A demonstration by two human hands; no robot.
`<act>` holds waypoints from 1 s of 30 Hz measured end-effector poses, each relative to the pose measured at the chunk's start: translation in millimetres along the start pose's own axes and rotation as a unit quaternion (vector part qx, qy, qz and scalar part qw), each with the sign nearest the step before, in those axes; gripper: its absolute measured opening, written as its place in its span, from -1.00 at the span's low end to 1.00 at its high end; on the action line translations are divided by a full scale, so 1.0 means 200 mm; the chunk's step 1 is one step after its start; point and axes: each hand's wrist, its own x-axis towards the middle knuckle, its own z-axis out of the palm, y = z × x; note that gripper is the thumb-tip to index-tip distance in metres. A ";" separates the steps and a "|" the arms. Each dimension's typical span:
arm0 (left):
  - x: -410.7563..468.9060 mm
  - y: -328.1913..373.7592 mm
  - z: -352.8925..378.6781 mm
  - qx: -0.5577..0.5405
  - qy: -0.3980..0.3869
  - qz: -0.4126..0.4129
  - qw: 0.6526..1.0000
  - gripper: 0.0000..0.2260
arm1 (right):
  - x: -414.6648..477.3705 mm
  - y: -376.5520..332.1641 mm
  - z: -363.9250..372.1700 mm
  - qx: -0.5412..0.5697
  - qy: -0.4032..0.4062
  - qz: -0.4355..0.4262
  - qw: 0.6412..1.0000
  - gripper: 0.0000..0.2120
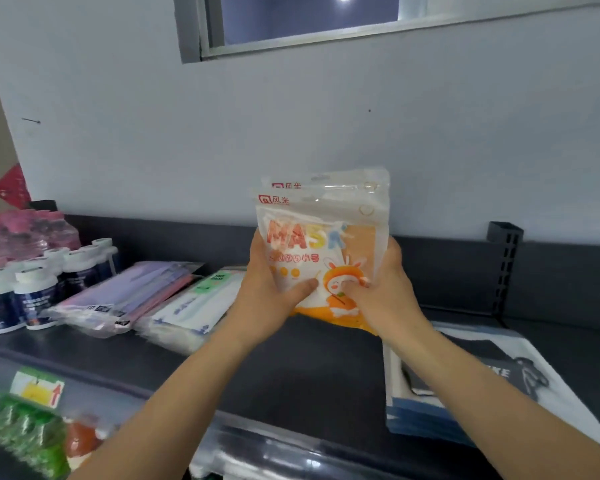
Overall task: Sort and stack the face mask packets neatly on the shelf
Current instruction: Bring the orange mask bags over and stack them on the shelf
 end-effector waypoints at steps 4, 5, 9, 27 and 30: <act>0.18 -0.09 0.01 -0.015 -0.029 -0.005 0.999 -0.29 | 0.13 0.02 0.08 -0.030 0.032 0.023 0.999 -0.28; 0.22 -0.12 0.01 -0.017 -0.038 -0.007 0.999 -0.28 | 0.16 0.03 0.09 -0.035 0.042 0.031 0.998 -0.28; 0.36 -0.22 0.03 -0.034 -0.078 -0.040 0.996 -0.22 | 0.28 0.11 0.14 -0.068 0.068 0.051 0.994 -0.28; 0.58 -0.29 0.07 0.019 -0.131 -0.060 0.989 -0.12 | 0.47 0.21 0.15 -0.060 0.071 0.108 0.990 -0.34; 0.60 -0.27 0.03 0.054 -0.199 -0.066 0.976 -0.18 | 0.45 0.19 0.11 -0.001 0.027 0.166 0.986 -0.42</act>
